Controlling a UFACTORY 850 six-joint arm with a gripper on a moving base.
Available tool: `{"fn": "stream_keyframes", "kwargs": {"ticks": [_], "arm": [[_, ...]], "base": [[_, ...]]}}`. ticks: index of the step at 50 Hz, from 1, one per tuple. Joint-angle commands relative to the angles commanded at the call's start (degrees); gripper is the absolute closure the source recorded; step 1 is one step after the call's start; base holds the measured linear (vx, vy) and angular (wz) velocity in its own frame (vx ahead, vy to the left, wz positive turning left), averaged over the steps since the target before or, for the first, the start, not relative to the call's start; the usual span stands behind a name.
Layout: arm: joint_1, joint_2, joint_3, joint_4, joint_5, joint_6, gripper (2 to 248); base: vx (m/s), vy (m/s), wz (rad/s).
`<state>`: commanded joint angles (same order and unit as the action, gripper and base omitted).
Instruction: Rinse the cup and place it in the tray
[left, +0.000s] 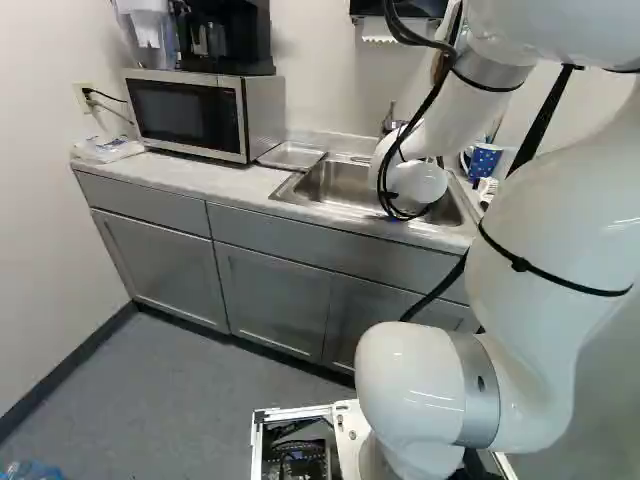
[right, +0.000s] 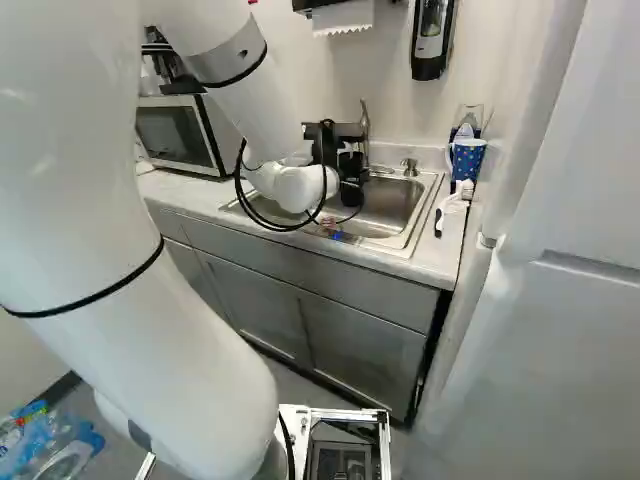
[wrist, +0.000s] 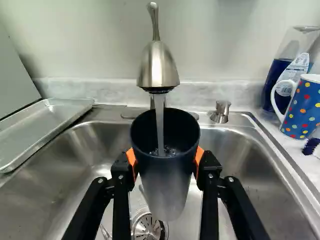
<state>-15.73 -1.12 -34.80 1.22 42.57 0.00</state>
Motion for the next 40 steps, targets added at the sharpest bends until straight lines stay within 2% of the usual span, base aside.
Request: {"fn": "stream_keyframes", "kwargs": {"ticks": [40], "arm": [[0.0,0.0,0.0,0.0,0.0,0.0,125]], "base": [[0.0,0.0,0.0]]}}
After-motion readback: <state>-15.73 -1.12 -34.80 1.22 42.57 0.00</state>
